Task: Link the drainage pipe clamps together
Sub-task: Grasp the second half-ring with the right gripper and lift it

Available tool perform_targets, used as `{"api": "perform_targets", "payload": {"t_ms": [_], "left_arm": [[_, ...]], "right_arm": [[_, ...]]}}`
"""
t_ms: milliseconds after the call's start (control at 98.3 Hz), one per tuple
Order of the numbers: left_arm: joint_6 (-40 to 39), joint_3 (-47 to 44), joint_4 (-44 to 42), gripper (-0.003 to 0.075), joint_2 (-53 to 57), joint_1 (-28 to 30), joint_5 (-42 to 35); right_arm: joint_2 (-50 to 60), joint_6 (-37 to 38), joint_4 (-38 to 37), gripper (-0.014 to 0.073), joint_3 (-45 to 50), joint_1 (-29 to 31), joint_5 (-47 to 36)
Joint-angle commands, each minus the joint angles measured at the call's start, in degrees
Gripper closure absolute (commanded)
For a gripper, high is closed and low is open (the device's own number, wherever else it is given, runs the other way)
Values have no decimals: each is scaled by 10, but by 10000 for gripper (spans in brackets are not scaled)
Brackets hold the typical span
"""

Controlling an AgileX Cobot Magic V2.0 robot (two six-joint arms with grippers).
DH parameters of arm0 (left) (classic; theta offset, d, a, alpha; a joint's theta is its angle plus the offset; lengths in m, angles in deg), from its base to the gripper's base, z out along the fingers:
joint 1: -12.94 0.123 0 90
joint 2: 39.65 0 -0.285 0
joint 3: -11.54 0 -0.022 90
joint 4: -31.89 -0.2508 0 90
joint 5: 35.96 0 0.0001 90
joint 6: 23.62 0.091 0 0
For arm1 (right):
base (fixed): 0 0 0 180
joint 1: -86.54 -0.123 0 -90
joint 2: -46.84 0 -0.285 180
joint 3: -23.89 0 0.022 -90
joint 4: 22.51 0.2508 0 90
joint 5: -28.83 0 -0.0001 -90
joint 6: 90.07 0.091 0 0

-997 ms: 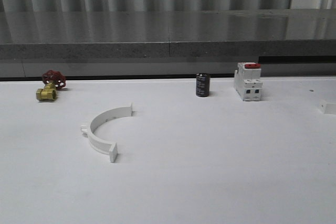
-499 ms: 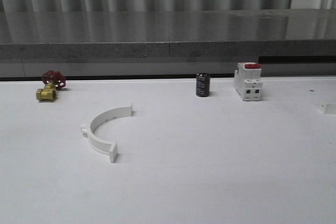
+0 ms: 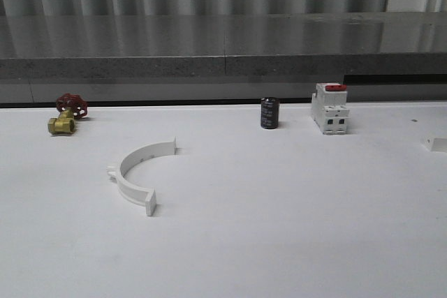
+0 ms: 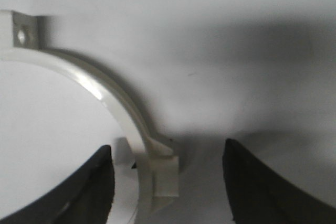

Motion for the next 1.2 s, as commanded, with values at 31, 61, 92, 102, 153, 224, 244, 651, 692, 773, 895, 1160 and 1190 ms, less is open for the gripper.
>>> {"api": "perform_targets", "payload": {"t_ms": [31,61,92,102,153,224,244,651,692,773,895,1160,1190], "left_arm": [[0,14,-2,741,-3,0,-40],[0,14,-2,741,-3,0,-40],[0,14,-2,741,-3,0,-40],[0,14,-2,741,-3,0,-40],[0,14,-2,741,-3,0,-40],[0,14,-2,741,-3,0,-40],[0,14,-2,741,-3,0,-40],[0,14,-2,741,-3,0,-40],[0,14,-2,741,-3,0,-40],[0,14,-2,741,-3,0,-40],[0,14,-2,741,-3,0,-40],[0,14,-2,741,-3,0,-40],[0,14,-2,741,-3,0,-40]], "right_arm": [[20,-8,8,184,-16,3,-6],[19,-8,8,192,-16,3,-5],[17,-8,10,200,-16,3,-4],[17,-8,10,203,-16,3,-3],[17,-7,15,234,-16,3,-2],[17,-7,25,322,-16,3,-2],[17,-7,27,356,-16,3,-2],[17,-7,46,649,-18,4,21],[18,-7,46,649,-24,3,29],[20,-1,49,649,-42,-7,52],[38,65,48,646,-72,-43,93],[94,283,-91,635,-80,-200,103],[94,327,-115,635,-86,-222,112]]}}
